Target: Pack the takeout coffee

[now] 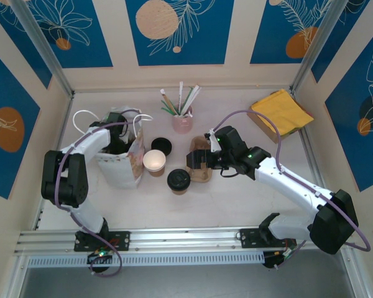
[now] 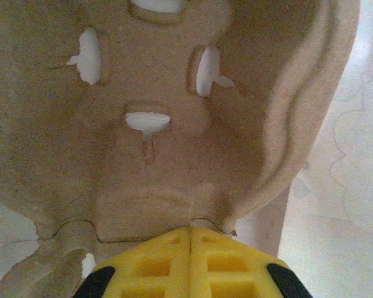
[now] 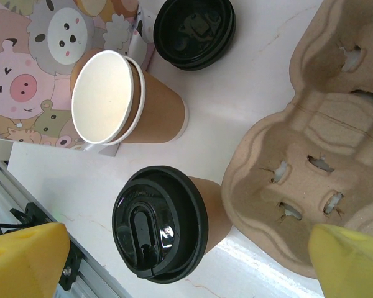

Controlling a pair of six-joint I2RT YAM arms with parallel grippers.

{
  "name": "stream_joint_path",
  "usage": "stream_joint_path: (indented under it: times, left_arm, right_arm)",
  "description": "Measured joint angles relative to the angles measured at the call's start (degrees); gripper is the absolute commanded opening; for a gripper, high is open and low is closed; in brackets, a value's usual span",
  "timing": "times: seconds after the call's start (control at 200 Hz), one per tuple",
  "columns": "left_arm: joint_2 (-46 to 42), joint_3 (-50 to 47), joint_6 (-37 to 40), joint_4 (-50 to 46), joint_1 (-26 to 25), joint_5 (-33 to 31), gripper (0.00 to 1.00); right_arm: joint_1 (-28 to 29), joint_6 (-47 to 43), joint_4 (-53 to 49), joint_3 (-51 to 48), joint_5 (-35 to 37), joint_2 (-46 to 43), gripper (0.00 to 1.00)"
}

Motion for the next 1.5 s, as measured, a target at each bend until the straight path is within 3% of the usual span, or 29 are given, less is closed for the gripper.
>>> stream_joint_path:
  times: [1.075, 1.5]
  left_arm:
    - [-0.4, 0.1, 0.0, -0.3, 0.0, -1.7, 0.0]
    - [-2.8, -0.1, -0.3, -2.7, 0.0, -3.1, 0.08]
  right_arm:
    - [0.0, 0.0, 0.0, 0.0, 0.0, 0.0, 0.99]
    - [0.0, 0.0, 0.0, 0.0, 0.0, 0.0, 0.99]
